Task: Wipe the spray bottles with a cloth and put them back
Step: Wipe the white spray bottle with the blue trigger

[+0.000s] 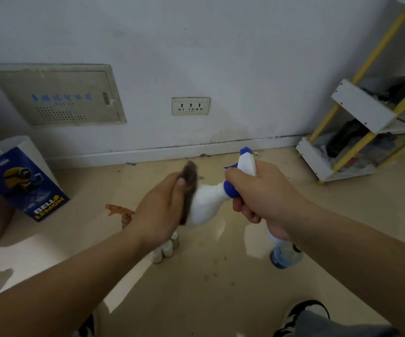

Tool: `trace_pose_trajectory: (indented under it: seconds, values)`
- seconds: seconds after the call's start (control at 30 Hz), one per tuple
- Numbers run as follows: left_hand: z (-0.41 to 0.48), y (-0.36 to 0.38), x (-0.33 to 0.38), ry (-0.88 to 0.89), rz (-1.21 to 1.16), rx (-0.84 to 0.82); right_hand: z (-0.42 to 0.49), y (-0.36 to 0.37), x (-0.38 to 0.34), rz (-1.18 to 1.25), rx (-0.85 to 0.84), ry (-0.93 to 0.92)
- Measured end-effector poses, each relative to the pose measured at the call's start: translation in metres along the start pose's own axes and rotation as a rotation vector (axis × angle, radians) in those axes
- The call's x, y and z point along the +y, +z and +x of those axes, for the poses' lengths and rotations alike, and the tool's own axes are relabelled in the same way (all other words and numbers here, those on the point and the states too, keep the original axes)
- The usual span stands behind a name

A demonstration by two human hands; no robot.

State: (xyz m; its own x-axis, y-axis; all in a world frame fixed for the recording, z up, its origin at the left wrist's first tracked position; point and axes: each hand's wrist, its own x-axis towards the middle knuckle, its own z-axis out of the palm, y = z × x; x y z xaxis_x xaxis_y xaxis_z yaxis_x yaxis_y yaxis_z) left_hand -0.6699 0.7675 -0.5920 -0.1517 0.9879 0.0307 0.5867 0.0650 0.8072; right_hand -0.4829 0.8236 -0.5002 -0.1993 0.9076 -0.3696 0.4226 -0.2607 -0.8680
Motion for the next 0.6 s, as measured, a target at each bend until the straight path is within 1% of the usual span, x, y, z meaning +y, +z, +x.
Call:
trace_pose_trajectory:
  seconds: [0.03, 0.07, 0.1, 0.13, 0.17, 0.2, 0.23, 0.27, 0.3, 0.33, 0.37, 0.4, 0.47, 0.5, 0.53, 0.57, 0.6]
  values:
    - [0.005, 0.001, -0.002, -0.205, -0.156, 0.012, 0.001, -0.002, -0.001, 0.004, 0.012, 0.002]
    - [0.005, 0.003, 0.0, -0.331, -0.25, 0.029, 0.001, -0.003, -0.001, 0.01, 0.015, 0.002]
    - [0.003, 0.005, 0.005, -0.357, -0.253, 0.04, 0.001, -0.004, -0.001, 0.017, 0.013, 0.002]
    - [-0.002, 0.008, 0.011, -0.288, -0.169, 0.046, 0.0, -0.004, -0.001, 0.023, 0.009, 0.006]
    - [-0.008, 0.013, 0.018, -0.14, -0.018, 0.065, -0.001, -0.003, -0.001, 0.032, 0.002, 0.013]
    - [-0.016, 0.017, 0.03, 0.052, 0.109, 0.111, -0.002, -0.002, 0.0, 0.043, -0.015, 0.019]
    - [-0.023, 0.021, 0.038, 0.239, 0.191, 0.154, -0.004, 0.001, 0.001, 0.055, -0.036, 0.02]
    - [-0.027, 0.024, 0.043, 0.355, 0.232, 0.165, -0.005, 0.003, 0.002, 0.066, -0.051, 0.021]
    - [-0.024, 0.022, 0.041, 0.406, 0.236, 0.149, -0.006, 0.005, 0.002, 0.074, -0.054, 0.023]
    - [-0.018, 0.018, 0.033, 0.407, 0.228, 0.117, -0.006, 0.006, 0.001, 0.073, -0.05, 0.023]
    - [-0.01, 0.012, 0.025, 0.357, 0.216, 0.074, -0.006, 0.006, 0.0, 0.062, -0.037, 0.016]
    - [-0.002, 0.005, 0.016, 0.24, 0.162, 0.051, -0.004, 0.005, 0.0, 0.047, -0.014, 0.005]
    - [0.007, 0.0, 0.011, -0.035, -0.005, 0.054, -0.002, 0.001, 0.0, 0.03, 0.032, -0.001]
    - [0.004, 0.003, 0.016, -0.074, 0.023, 0.051, -0.001, 0.0, 0.0, 0.032, 0.033, 0.003]
    - [-0.005, 0.011, 0.025, -0.002, 0.126, 0.078, -0.001, 0.001, 0.0, 0.04, 0.017, 0.009]
    - [-0.017, 0.02, 0.037, 0.142, 0.203, 0.123, -0.002, 0.001, 0.001, 0.054, -0.009, 0.019]
    - [-0.029, 0.027, 0.046, 0.272, 0.254, 0.132, -0.004, 0.002, 0.002, 0.07, -0.032, 0.034]
